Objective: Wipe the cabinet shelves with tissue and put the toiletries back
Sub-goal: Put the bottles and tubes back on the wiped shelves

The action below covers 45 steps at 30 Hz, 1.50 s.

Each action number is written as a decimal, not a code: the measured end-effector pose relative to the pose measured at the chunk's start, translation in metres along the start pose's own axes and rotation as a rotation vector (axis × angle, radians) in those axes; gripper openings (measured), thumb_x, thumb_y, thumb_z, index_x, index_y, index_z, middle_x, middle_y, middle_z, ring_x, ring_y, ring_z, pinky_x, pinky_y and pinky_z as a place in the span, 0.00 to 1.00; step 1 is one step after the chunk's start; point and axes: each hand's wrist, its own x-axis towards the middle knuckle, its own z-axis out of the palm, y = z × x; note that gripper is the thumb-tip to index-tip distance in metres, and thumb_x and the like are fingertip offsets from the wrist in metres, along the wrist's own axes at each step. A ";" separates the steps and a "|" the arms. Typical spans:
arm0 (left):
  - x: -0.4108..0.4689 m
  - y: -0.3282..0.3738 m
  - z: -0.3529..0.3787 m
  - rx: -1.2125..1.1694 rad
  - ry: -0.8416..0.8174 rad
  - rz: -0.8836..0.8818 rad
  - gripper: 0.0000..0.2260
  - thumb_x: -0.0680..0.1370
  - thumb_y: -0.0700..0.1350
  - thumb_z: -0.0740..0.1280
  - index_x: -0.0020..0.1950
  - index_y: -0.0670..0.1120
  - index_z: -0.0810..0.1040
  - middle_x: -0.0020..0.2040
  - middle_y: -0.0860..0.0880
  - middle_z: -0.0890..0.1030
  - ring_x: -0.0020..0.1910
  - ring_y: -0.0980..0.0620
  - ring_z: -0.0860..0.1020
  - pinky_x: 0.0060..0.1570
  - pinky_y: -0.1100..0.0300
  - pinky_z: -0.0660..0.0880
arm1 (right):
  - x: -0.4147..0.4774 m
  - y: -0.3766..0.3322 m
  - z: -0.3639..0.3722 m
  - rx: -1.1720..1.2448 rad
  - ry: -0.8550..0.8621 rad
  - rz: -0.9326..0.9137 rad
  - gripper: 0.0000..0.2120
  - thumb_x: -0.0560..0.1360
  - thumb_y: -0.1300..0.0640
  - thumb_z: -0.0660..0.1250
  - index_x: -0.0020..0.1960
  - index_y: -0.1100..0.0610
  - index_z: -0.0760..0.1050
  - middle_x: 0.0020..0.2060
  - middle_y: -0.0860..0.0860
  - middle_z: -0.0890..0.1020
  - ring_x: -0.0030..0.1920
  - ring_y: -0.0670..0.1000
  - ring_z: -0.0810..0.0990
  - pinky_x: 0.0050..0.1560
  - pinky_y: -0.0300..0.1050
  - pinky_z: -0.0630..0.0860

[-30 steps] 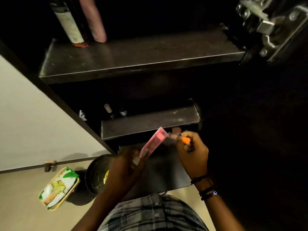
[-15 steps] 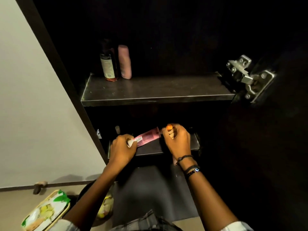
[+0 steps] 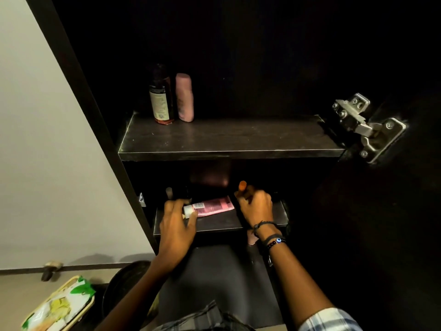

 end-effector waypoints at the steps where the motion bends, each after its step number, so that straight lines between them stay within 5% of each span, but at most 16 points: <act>1: 0.000 -0.001 0.000 -0.004 0.005 0.010 0.15 0.76 0.45 0.68 0.61 0.47 0.74 0.57 0.46 0.71 0.50 0.47 0.77 0.52 0.51 0.77 | 0.000 0.001 0.000 -0.003 0.002 0.005 0.17 0.72 0.50 0.69 0.37 0.65 0.77 0.31 0.61 0.81 0.38 0.62 0.80 0.36 0.45 0.73; 8: -0.003 0.001 0.006 0.019 0.027 0.091 0.15 0.75 0.44 0.69 0.61 0.46 0.73 0.59 0.46 0.70 0.59 0.48 0.71 0.58 0.53 0.72 | 0.002 0.004 0.009 -0.028 -0.011 0.032 0.20 0.71 0.45 0.70 0.34 0.63 0.76 0.30 0.60 0.81 0.36 0.61 0.80 0.36 0.47 0.77; 24: -0.007 0.004 0.011 0.092 0.036 0.172 0.15 0.74 0.46 0.69 0.60 0.48 0.74 0.57 0.47 0.70 0.57 0.50 0.67 0.55 0.55 0.70 | -0.002 0.002 0.005 -0.021 0.005 0.006 0.20 0.71 0.46 0.70 0.33 0.63 0.76 0.28 0.58 0.80 0.34 0.58 0.79 0.37 0.48 0.75; 31: -0.014 0.008 0.018 0.070 0.041 0.272 0.13 0.73 0.44 0.69 0.57 0.46 0.75 0.55 0.47 0.72 0.55 0.49 0.69 0.56 0.51 0.71 | -0.021 0.012 0.000 0.035 0.071 0.027 0.19 0.70 0.44 0.71 0.53 0.56 0.78 0.36 0.52 0.80 0.40 0.51 0.79 0.43 0.45 0.75; 37: -0.042 0.009 0.037 0.072 -0.090 0.370 0.13 0.74 0.46 0.67 0.57 0.45 0.75 0.54 0.47 0.74 0.52 0.49 0.70 0.54 0.56 0.69 | -0.083 0.040 0.008 0.070 0.171 -0.035 0.10 0.73 0.49 0.68 0.47 0.53 0.72 0.34 0.49 0.75 0.35 0.48 0.75 0.37 0.40 0.70; 45: -0.060 -0.010 0.054 0.033 -0.287 0.385 0.15 0.75 0.46 0.66 0.61 0.46 0.72 0.56 0.48 0.71 0.54 0.52 0.71 0.55 0.64 0.66 | -0.101 0.111 0.031 0.073 -0.025 0.306 0.15 0.70 0.52 0.73 0.51 0.57 0.73 0.38 0.54 0.81 0.42 0.56 0.81 0.45 0.50 0.77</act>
